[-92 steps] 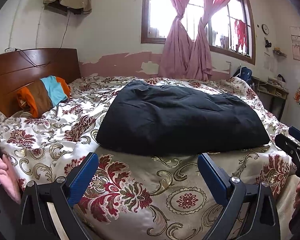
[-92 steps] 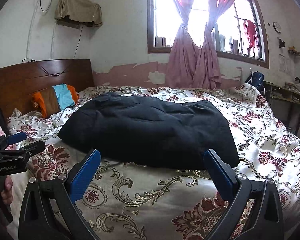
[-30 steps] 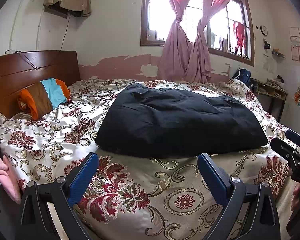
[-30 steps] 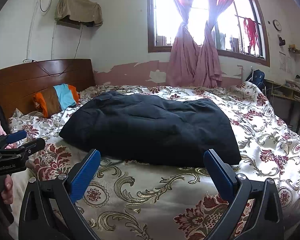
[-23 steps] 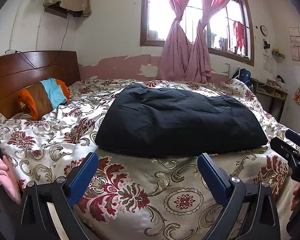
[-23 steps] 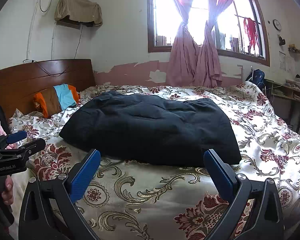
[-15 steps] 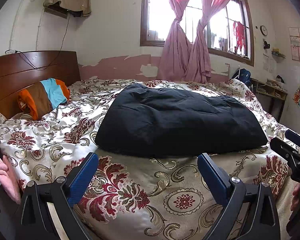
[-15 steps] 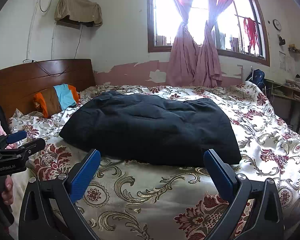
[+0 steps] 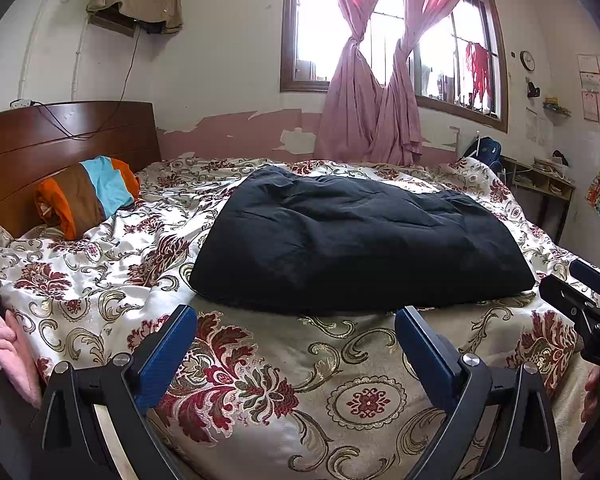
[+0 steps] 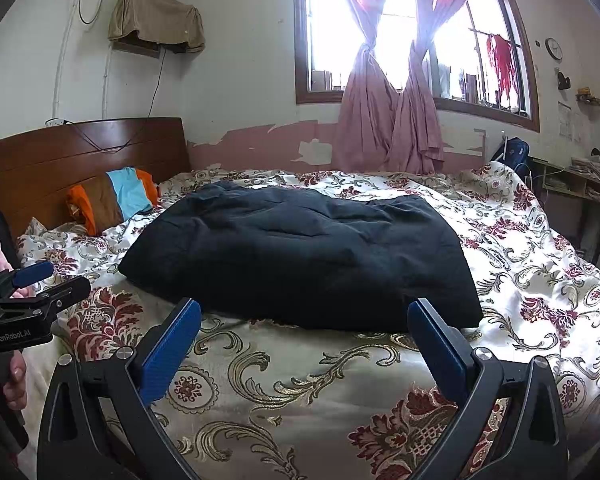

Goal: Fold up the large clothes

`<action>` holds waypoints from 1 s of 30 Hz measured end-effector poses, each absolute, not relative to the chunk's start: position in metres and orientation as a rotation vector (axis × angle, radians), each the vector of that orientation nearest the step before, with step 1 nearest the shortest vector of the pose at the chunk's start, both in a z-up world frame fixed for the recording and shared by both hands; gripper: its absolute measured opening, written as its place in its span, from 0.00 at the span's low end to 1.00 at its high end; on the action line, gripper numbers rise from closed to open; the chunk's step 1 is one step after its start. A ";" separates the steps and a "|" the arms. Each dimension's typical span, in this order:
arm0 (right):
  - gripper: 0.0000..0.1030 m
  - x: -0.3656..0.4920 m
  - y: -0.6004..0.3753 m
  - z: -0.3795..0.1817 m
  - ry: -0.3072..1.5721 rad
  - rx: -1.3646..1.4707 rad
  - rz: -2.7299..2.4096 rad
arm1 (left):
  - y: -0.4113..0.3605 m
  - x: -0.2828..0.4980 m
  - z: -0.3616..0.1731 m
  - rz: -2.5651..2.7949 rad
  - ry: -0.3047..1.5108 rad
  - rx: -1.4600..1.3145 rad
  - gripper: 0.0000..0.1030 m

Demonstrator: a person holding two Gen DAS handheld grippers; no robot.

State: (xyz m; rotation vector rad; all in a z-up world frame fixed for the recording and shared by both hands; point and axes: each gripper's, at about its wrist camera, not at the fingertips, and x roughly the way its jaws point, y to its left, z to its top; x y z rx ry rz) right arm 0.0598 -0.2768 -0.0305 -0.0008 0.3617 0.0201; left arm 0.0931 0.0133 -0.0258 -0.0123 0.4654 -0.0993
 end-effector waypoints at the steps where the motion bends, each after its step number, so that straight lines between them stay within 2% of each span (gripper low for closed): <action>1: 0.98 0.060 -0.276 -0.031 0.362 -0.001 0.020 | 0.013 0.093 -0.026 -0.099 0.466 -0.012 0.97; 30: 0.98 0.060 -0.276 -0.038 0.372 0.003 0.020 | 0.016 0.099 -0.035 -0.083 0.531 -0.037 0.97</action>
